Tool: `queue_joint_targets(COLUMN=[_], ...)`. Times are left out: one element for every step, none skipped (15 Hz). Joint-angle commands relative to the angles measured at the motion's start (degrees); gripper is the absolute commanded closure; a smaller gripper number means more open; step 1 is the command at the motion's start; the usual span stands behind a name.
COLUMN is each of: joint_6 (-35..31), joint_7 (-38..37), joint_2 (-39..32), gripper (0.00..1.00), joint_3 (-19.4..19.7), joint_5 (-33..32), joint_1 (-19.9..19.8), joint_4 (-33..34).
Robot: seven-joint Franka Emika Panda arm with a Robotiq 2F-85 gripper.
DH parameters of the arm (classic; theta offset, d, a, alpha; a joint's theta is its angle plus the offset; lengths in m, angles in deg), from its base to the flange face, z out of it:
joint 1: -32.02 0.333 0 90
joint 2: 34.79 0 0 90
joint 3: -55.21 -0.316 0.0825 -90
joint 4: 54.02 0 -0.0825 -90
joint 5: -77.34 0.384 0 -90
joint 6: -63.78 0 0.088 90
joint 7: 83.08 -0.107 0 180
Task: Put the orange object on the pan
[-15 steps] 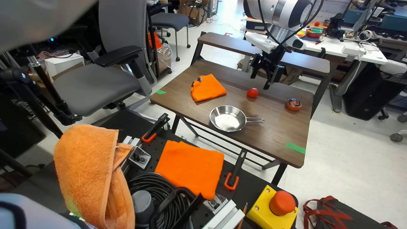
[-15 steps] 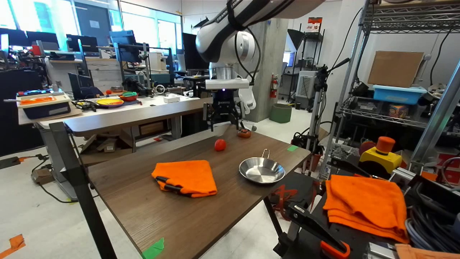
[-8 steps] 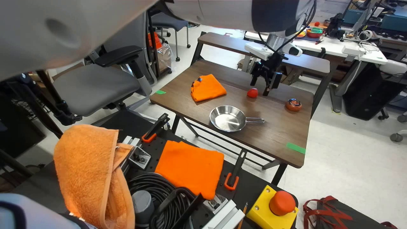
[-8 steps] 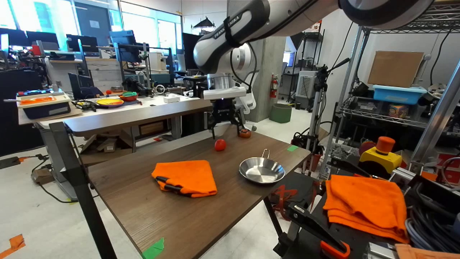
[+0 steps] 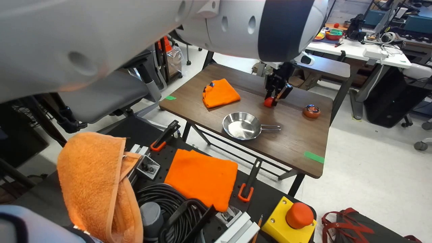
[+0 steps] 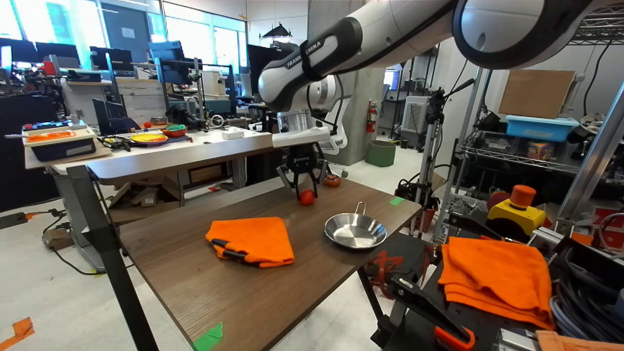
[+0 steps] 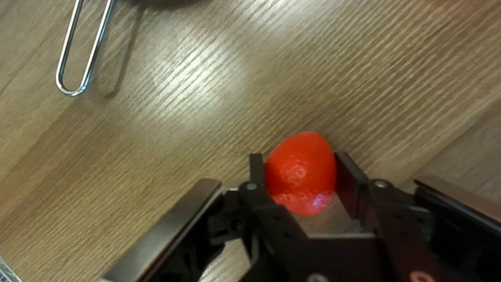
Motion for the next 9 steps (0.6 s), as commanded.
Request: queue_joint_targets(joint_6=[3.1, 2.0, 1.5, 1.5, 2.6, 4.1, 5.5, 6.7, 7.8], joint_7=[0.1, 1.6, 3.0, 4.6, 6.6, 8.2, 9.4, 10.0, 10.6], joint_2=[0.1, 1.7, 3.1, 4.8, 6.5, 7.9, 8.8, 9.4, 10.4], gripper=[0.78, 0.78, 0.78, 0.78, 0.78, 0.78, 0.78, 0.78, 0.78], joint_3=[-0.4, -0.3, -0.5, -0.7, -1.0, -1.2, -1.1, -0.9, -0.7], joint_5=[0.3, -0.2, -0.3, -0.2, -0.1, -0.1, -0.2, -0.4, -0.7], joint_1=[0.0, 0.4, 0.6, 0.7, 0.8, 0.9, 1.0, 1.3, 1.7], joint_4=[3.4, 2.3, 1.5, 0.2, -1.2, -2.6, -3.8, -5.0, -6.6])
